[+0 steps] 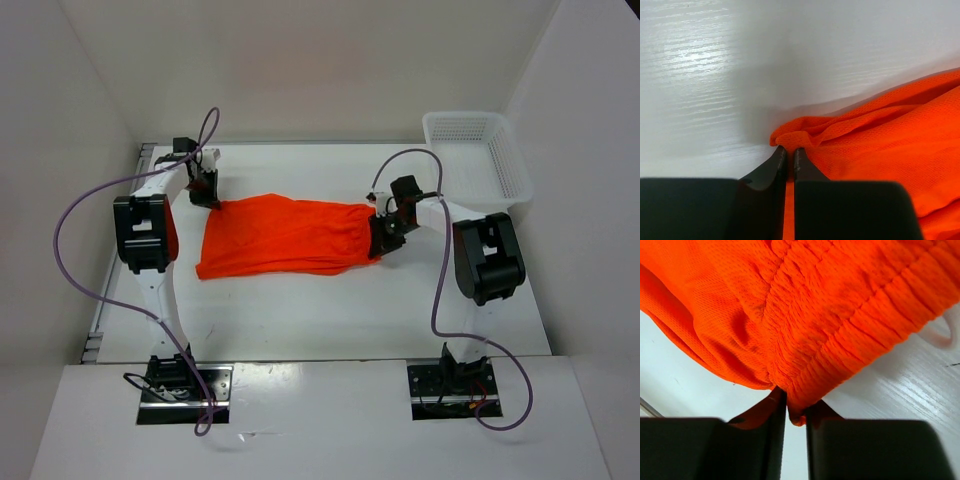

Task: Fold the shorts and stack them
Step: Fold the shorts

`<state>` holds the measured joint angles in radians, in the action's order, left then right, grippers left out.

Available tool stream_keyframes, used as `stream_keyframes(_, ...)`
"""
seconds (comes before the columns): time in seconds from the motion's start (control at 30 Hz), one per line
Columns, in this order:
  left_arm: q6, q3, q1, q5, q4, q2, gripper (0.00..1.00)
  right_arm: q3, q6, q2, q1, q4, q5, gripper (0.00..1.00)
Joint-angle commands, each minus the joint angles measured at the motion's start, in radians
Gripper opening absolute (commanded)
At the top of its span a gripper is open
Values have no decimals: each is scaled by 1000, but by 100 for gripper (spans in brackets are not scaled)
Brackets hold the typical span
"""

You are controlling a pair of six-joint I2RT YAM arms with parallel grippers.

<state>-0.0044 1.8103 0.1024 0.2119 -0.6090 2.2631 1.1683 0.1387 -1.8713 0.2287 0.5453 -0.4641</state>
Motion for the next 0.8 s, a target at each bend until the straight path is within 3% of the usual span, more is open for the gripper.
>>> stream_keyframes(0.0, 4, -20, 19, -35, -15, 15, 3, 25, 1, -55, 11, -59, 108, 16)
stream_keyframes(0.07, 4, -20, 42, -57, -6, 15, 1, 56, 1, -55, 11, -71, 151, 4)
stream_keyframes(0.13, 4, 6, 69, -104, -6, 15, 0, 77, 28, -55, 11, -80, 176, 0)
stream_keyframes(0.53, 4, 77, 79, -158, -6, 24, 2, 197, 282, -55, -32, 36, 185, 0)
stream_keyframes(0.6, 4, 77, 65, -149, -6, 24, 18, 209, 291, -46, -32, 48, 171, 0)
stream_keyframes(0.67, 4, 77, 43, -138, -6, 15, 52, 220, 300, -46, -32, 48, 160, 0)
stream_keyframes(0.77, 4, 54, 33, -138, -6, -37, 59, 238, 311, -46, -32, 58, 160, 0)
